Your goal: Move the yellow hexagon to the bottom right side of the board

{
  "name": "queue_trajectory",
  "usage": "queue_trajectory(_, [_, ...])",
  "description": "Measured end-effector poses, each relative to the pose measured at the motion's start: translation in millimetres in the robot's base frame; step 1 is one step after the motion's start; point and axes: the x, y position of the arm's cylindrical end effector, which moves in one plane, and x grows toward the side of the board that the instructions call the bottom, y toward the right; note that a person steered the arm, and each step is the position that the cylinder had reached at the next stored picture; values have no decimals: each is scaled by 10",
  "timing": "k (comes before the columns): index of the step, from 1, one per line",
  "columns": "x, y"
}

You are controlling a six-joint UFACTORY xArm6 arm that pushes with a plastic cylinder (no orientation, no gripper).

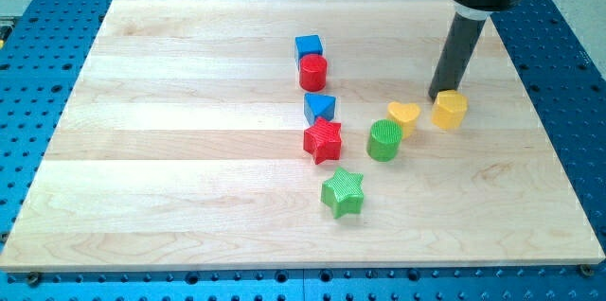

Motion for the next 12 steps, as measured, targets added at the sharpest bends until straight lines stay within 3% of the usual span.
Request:
queue_trajectory(1, [-332, 5])
queue_trajectory(2, [289, 14])
queue_trajectory(4, [608, -642])
queue_trajectory(5, [1184, -768])
queue_trajectory(6, [1207, -769])
queue_trajectory(7, [1657, -359])
queue_trajectory(8, [1616, -253])
queue_trajectory(10, [2166, -572])
queue_trajectory(12, [2052, 3])
